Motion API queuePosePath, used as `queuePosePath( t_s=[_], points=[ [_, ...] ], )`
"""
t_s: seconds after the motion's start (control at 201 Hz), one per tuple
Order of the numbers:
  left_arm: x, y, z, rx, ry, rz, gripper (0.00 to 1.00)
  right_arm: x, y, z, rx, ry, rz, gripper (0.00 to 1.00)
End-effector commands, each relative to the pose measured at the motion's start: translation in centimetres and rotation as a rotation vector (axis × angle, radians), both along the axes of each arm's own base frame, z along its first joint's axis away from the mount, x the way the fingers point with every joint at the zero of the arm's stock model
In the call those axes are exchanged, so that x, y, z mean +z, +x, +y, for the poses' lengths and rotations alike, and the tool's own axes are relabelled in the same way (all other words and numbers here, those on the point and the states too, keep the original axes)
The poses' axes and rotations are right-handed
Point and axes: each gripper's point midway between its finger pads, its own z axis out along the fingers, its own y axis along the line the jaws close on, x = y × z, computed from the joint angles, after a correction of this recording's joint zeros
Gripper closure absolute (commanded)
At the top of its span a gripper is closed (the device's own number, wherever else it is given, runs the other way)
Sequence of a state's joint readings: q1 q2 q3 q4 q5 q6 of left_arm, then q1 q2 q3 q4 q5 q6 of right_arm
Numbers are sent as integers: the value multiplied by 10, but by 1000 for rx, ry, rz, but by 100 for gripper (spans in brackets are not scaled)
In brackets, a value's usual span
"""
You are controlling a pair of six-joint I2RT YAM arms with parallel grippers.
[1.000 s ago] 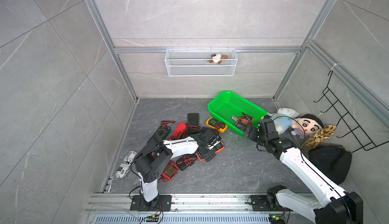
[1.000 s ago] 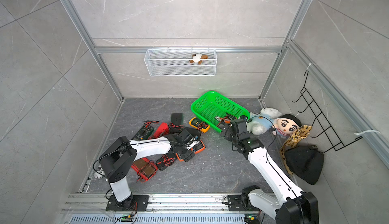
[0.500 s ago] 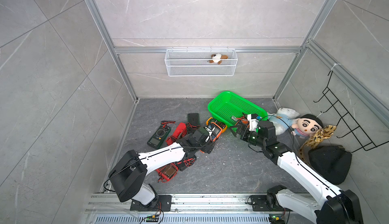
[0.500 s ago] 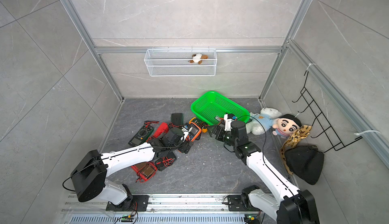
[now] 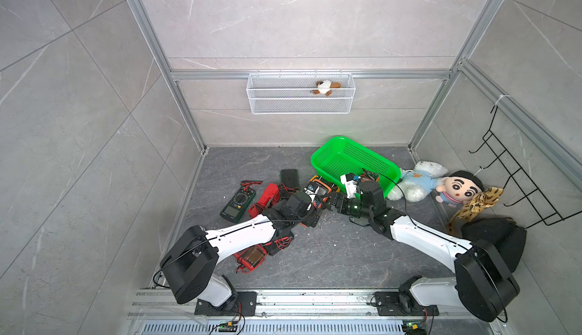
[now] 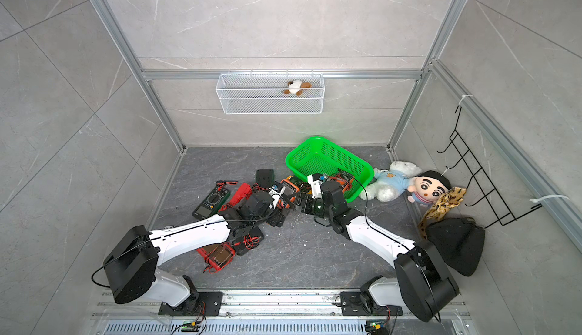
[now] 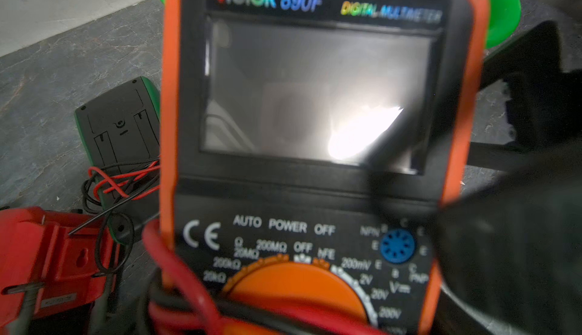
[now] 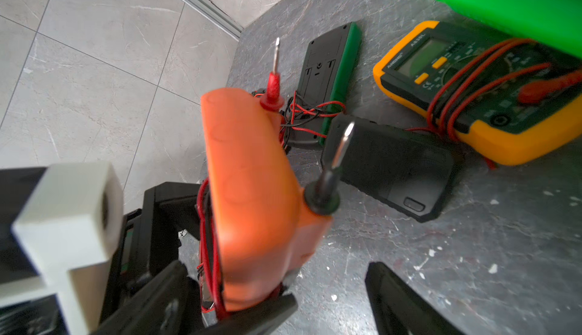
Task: Put the multimeter into the basket
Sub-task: Pick up the multimeter from the center of the board, then place the multimeter in the basket.
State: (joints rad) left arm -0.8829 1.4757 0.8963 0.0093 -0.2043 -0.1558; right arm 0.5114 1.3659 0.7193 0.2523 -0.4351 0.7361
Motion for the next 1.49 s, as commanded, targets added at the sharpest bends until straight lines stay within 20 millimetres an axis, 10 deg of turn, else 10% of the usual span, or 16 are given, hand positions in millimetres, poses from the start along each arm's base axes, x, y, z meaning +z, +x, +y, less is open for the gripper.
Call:
queuePosePath(
  t_s=[0.0, 0.328, 0.433, 0.542, 1.099, 1.483],
  points=[
    [58, 0, -19, -53, -186, -98, 100, 21, 10, 14, 10, 66, -53, 11],
    [59, -6, -29, -111, -210, -81, 98, 28, 20, 27, 29, 130, -80, 41],
    [63, -2, -26, -76, -224, -89, 70, 30, 24, 23, 3, 101, -94, 70],
    [74, -1, -21, -38, -270, -106, 0, 36, 31, 15, -29, 31, -121, 86],
    [143, -20, 40, 135, -528, -237, 2, 118, 138, -84, -251, -223, -353, 91],
    [136, -22, 92, 332, -575, -298, 2, 86, 231, -149, -418, -361, -310, 92]
  ],
)
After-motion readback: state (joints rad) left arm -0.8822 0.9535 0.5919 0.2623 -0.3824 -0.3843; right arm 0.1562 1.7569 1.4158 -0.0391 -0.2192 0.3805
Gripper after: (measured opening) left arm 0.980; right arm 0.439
